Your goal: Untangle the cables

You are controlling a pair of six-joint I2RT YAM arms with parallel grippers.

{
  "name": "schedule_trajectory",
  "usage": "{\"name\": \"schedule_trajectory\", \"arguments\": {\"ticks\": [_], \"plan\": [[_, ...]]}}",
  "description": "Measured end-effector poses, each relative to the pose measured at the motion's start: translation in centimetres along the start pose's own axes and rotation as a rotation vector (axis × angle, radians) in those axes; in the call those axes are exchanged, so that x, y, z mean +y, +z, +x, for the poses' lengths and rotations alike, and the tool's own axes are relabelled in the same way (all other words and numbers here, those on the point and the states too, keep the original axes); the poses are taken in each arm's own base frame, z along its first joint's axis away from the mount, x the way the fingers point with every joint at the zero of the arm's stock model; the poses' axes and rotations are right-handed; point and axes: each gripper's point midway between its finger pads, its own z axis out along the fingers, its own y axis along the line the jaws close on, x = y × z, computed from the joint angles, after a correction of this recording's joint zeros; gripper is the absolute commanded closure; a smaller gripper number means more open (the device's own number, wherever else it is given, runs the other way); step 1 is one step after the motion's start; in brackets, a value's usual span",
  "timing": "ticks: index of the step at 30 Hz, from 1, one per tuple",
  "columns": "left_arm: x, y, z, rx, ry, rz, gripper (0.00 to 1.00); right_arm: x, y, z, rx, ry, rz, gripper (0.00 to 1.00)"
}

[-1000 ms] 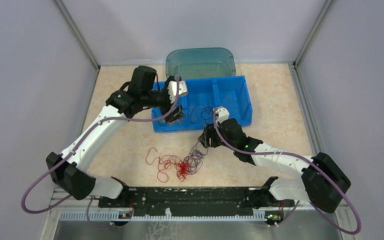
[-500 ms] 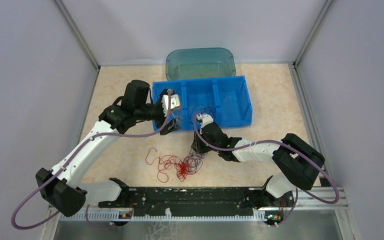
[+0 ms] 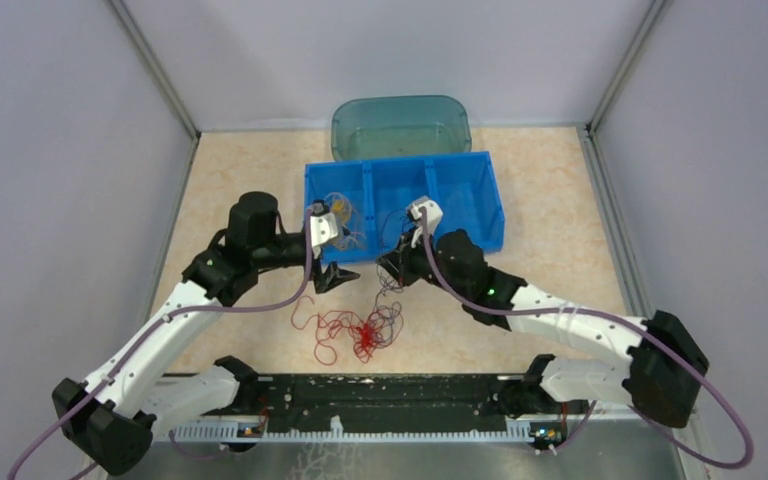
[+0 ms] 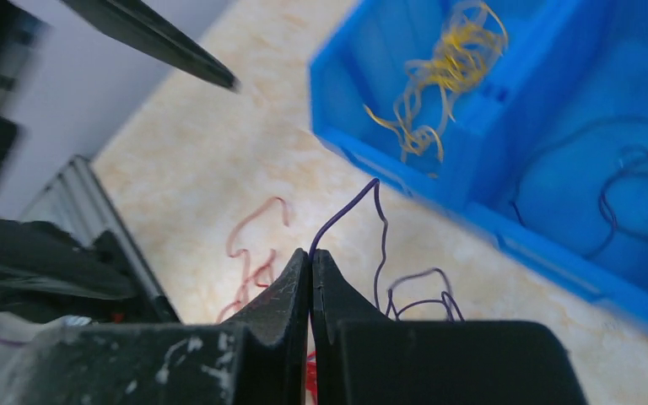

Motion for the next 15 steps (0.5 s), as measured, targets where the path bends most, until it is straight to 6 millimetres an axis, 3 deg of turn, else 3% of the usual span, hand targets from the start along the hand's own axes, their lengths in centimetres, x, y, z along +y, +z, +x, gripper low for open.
{"name": "schedule_trajectory", "arguments": {"ticks": [3, 6, 8, 15], "plan": [[-0.9, -0.2, -0.8, -0.056, -0.014, 0.023, 0.07, 2.8, -2.0, -3.8, -0.098, -0.029, -0.119, 1.0], [-1.0, -0.1, -1.6, -0.094, -0.017, 0.033, 0.06, 4.8, -3.6, -6.0, -0.158, -0.053, -0.206, 1.0], [-1.1, 0.0, -1.9, -0.112, -0.018, 0.038, 0.0, 5.8, -4.4, -6.7, -0.175, -0.066, -0.258, 1.0], [-2.6, 0.0, -3.4, -0.186, -0.041, 0.124, 0.02, 9.0, -5.8, -7.7, -0.199, -0.074, -0.428, 1.0]]}}
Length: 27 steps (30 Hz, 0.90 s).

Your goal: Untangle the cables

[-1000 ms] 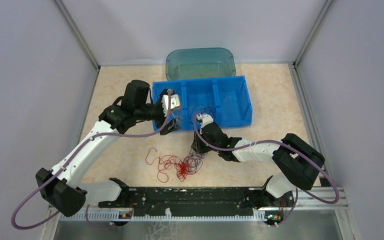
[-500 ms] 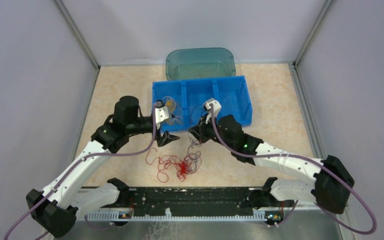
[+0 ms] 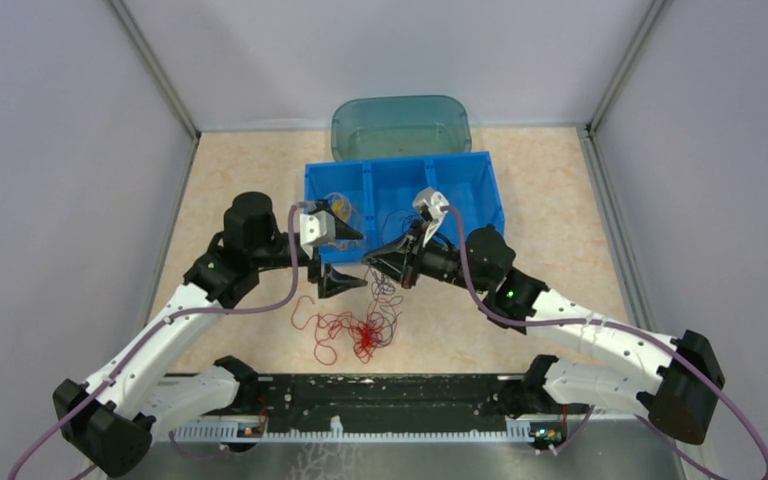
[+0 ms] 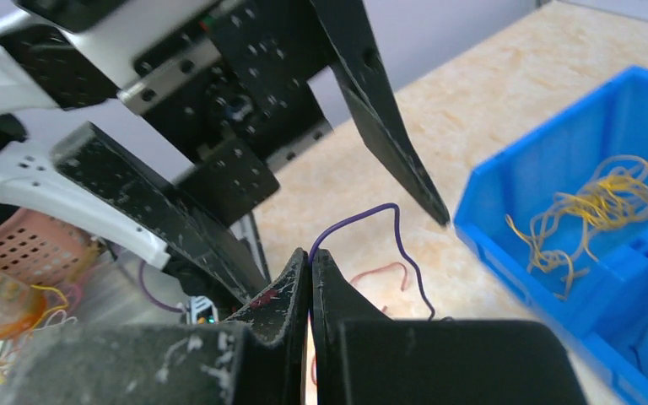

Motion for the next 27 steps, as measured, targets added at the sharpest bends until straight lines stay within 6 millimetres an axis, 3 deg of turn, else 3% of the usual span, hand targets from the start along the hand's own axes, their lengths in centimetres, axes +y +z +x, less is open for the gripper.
{"name": "schedule_trajectory", "arguments": {"ticks": [4, 10, 18, 21, 27], "plan": [[-1.7, 0.3, -0.4, -0.029, -0.027, 0.099, 0.04, 1.8, 0.5, -1.8, -0.038, 0.013, -0.08, 1.0], [-2.6, 0.3, -0.6, -0.045, -0.04, 0.154, 0.05, 4.3, 0.7, -5.1, -0.126, 0.022, -0.182, 1.0], [-3.7, 0.9, -1.9, -0.086, -0.057, 0.222, 0.22, 4.8, 2.0, -6.2, -0.167, 0.06, -0.227, 1.0], [-4.1, 1.1, -2.2, -0.094, -0.067, 0.238, 0.37, 4.8, 2.7, -6.4, -0.175, 0.067, -0.231, 1.0], [-4.1, 1.1, -2.9, -0.11, -0.066, 0.239, 0.81, 4.8, 2.9, -6.6, -0.182, 0.058, -0.231, 1.0]]}}
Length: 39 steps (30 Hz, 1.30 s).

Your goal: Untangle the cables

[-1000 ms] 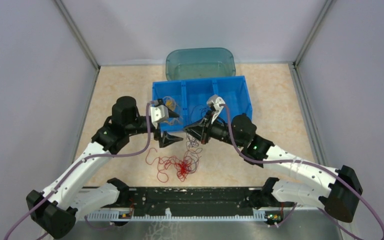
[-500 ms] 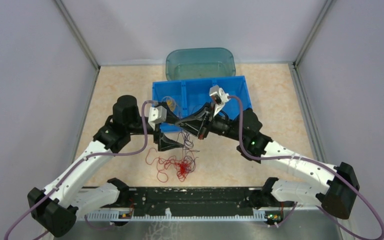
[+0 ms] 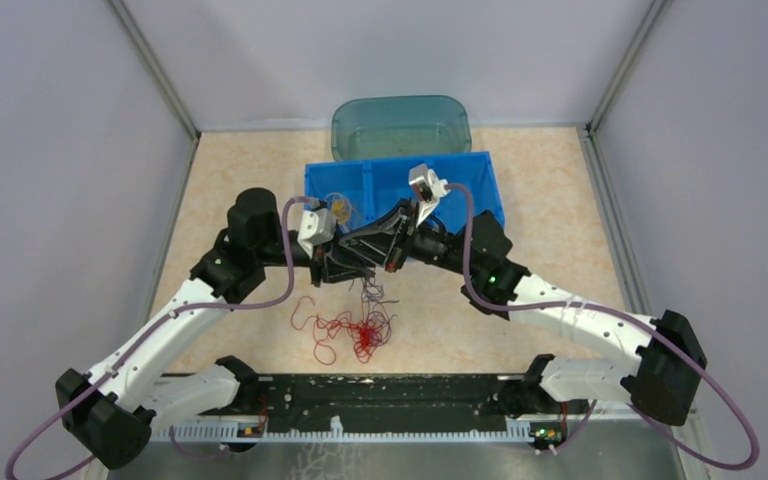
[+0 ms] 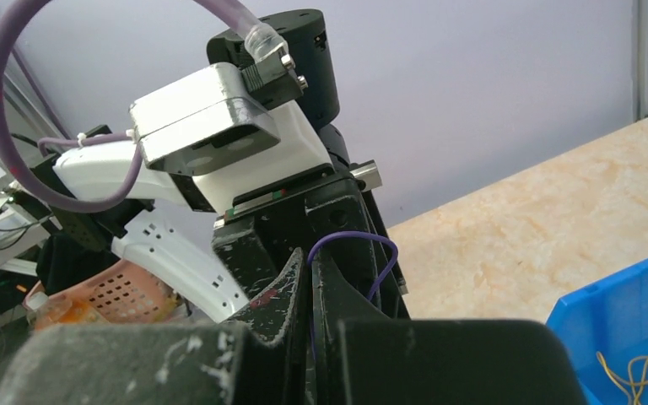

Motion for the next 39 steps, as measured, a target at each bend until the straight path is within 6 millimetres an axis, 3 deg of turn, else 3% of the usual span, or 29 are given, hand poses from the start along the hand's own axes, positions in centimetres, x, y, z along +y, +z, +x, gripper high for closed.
{"name": "schedule_trajectory", "arguments": {"ticks": [2, 4, 7, 9, 11, 16, 19, 23, 29, 35, 39], "plan": [[0.2, -0.1, -0.5, -0.005, 0.006, -0.008, 0.9, 0.2, -0.1, -0.1, 0.0, -0.006, -0.008, 1.0], [0.2, -0.1, -0.9, -0.01, 0.017, -0.012, 0.91, 0.6, -0.2, -0.3, -0.003, -0.013, -0.013, 0.98], [0.3, -0.1, -1.6, -0.019, 0.036, -0.012, 0.99, 0.7, -0.5, -0.8, -0.012, -0.025, 0.0, 0.64], [0.3, -0.1, -2.0, -0.023, 0.045, -0.015, 1.0, 0.6, -1.0, -1.2, -0.018, -0.038, 0.021, 0.5], [0.4, -0.2, -2.4, -0.027, 0.052, -0.02, 1.0, 0.7, -1.6, -1.7, -0.031, -0.063, 0.042, 0.43], [0.6, -0.3, -4.3, -0.047, 0.087, -0.027, 1.0, 0.3, -5.0, -2.0, -0.083, -0.136, 0.12, 0.34], [0.8, -0.4, -5.9, -0.066, 0.105, -0.032, 1.0, -0.5, -6.9, -1.1, -0.085, -0.178, 0.163, 0.34], [1.1, -0.4, -7.5, -0.095, 0.096, -0.053, 1.0, -2.3, -7.6, 0.3, -0.062, -0.231, 0.227, 0.34], [2.2, -0.5, -7.7, -0.101, 0.016, -0.127, 1.0, -4.6, -7.1, 0.9, -0.05, -0.313, 0.304, 0.34], [3.4, -0.7, -7.7, -0.103, -0.024, -0.203, 1.0, -5.8, -6.1, 1.8, -0.043, -0.367, 0.34, 0.35], [3.8, -0.7, -7.7, -0.104, -0.046, -0.228, 1.0, -6.2, -5.7, 1.1, -0.087, -0.392, 0.377, 0.37]]}}
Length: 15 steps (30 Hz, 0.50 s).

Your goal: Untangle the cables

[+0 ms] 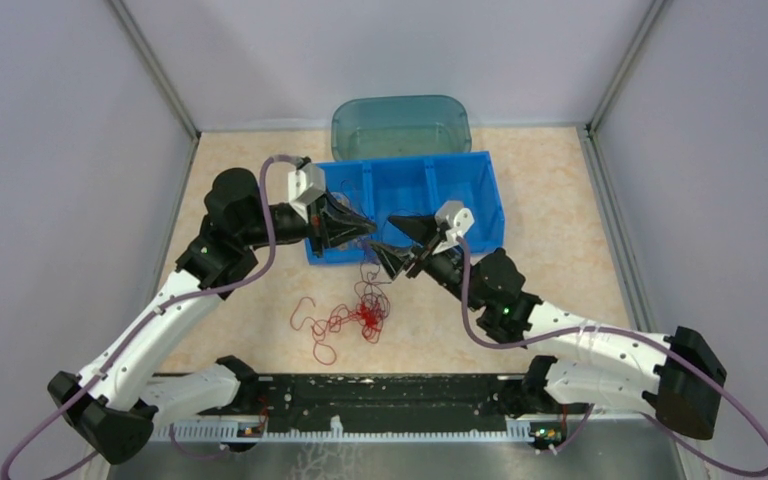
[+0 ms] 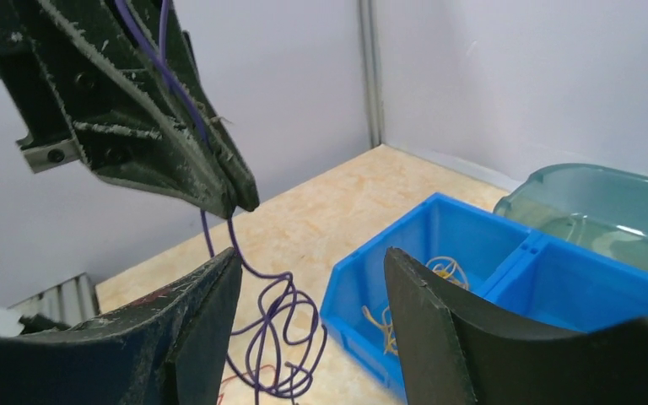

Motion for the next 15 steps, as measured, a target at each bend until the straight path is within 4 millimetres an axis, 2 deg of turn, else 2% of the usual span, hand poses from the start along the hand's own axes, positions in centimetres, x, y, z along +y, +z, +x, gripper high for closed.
{"name": "schedule_trajectory", "arguments": {"ticks": [6, 11, 15], "plan": [[-0.1, 0.2, 0.0, 0.002, -0.024, 0.009, 1.0, -1.1, 1.0, -0.4, -0.06, -0.031, 0.097, 0.37], [-0.5, 0.4, -0.7, -0.007, -0.039, 0.045, 1.0, -1.5, 2.9, 0.8, -0.055, -0.049, 0.128, 0.37], [-1.3, 0.5, -2.4, -0.028, -0.037, 0.092, 1.0, -1.7, 3.7, 2.2, -0.048, -0.044, 0.134, 0.39]]}}
